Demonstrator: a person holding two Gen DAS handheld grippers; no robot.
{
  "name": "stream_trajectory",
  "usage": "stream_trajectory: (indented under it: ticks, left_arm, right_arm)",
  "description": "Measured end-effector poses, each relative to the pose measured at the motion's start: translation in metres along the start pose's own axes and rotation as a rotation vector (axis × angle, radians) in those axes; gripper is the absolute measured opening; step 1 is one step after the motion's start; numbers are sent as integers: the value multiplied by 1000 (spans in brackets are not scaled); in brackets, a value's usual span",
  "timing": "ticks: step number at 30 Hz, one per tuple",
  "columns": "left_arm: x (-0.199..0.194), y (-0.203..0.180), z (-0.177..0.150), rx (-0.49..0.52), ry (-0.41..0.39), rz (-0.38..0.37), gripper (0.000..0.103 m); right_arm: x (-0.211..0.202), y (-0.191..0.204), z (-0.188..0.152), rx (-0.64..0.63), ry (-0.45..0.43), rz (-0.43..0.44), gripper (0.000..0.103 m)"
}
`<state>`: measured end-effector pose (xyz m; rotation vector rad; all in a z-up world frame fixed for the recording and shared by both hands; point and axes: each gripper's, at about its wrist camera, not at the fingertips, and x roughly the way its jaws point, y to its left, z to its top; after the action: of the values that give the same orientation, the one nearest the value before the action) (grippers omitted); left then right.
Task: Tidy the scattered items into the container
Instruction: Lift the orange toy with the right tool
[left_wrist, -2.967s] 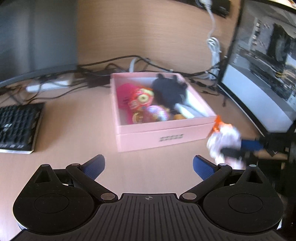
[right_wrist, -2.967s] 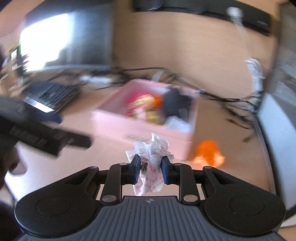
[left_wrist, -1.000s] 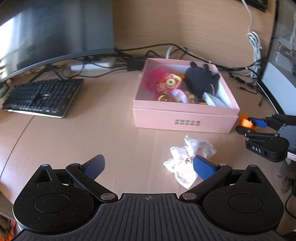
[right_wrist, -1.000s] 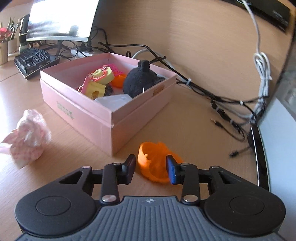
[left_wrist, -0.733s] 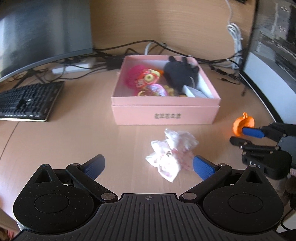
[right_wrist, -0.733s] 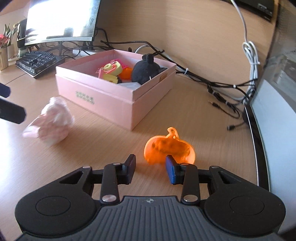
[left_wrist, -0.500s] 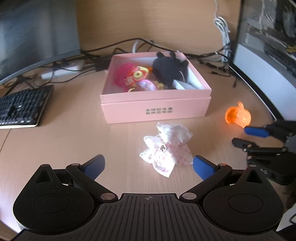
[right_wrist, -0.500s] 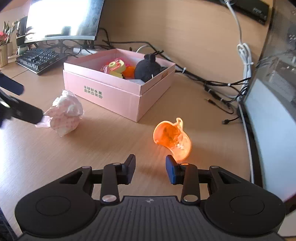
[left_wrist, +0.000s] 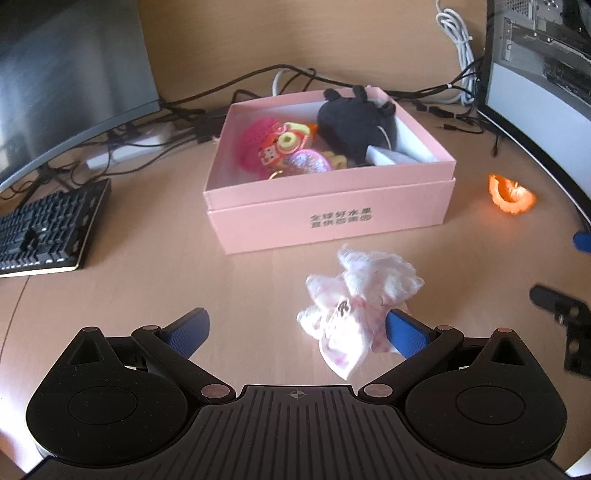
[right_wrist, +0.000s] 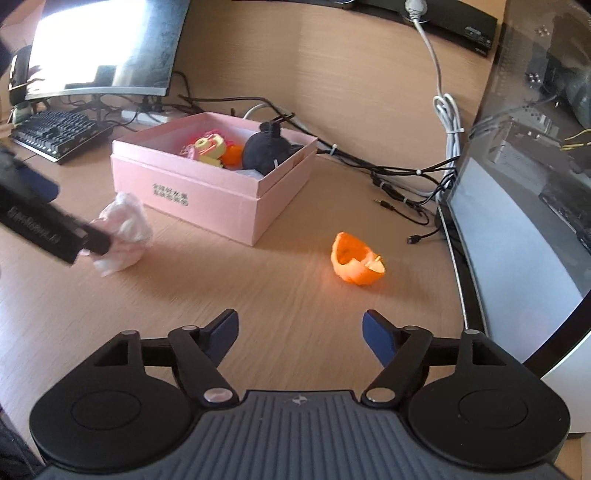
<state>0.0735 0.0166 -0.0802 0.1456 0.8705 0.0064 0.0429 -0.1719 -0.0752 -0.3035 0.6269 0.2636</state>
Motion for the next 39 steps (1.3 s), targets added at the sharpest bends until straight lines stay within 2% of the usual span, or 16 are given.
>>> stream_trajectory:
  ticks: [4, 10, 16, 19, 25, 26, 27, 28, 30, 34, 39]
  left_arm:
    - [-2, 7, -5, -16, 7, 24, 103]
    - [-14, 24, -16, -74, -2, 81, 103]
    - [-37, 48, -30, -199, -38, 24, 103]
    - [-47, 55, -37, -248, -53, -7, 103]
    - [-59, 66, -47, -313, -77, -5, 103]
    - [-60, 67, -48, -322, -79, -8, 103]
    - [-61, 67, -49, -330, -79, -10, 103]
    - [-61, 68, -50, -332, -79, -10, 103]
    - [-61, 67, -50, -328, -73, -9, 103]
    - [-56, 60, -46, -289, -65, -29, 103]
    - [-39, 37, -31, -194, -53, -111, 103]
  right_arm:
    - [7, -10, 7, 48, -13, -39, 80]
    - [30, -39, 16, 199, -3, -74, 80]
    - [63, -55, 30, 303, -1, -69, 81]
    - [77, -53, 35, 286, -2, -62, 81]
    - [98, -54, 34, 286, 33, -72, 81]
    - [99, -54, 33, 292, 37, -66, 80]
    - [99, -55, 33, 297, 36, -60, 75]
    - [98, -55, 33, 298, 35, -55, 63]
    - [97, -54, 32, 295, 40, -46, 54]
    - [85, -46, 30, 269, 23, -38, 54]
    - [49, -29, 26, 229, -12, 0, 54]
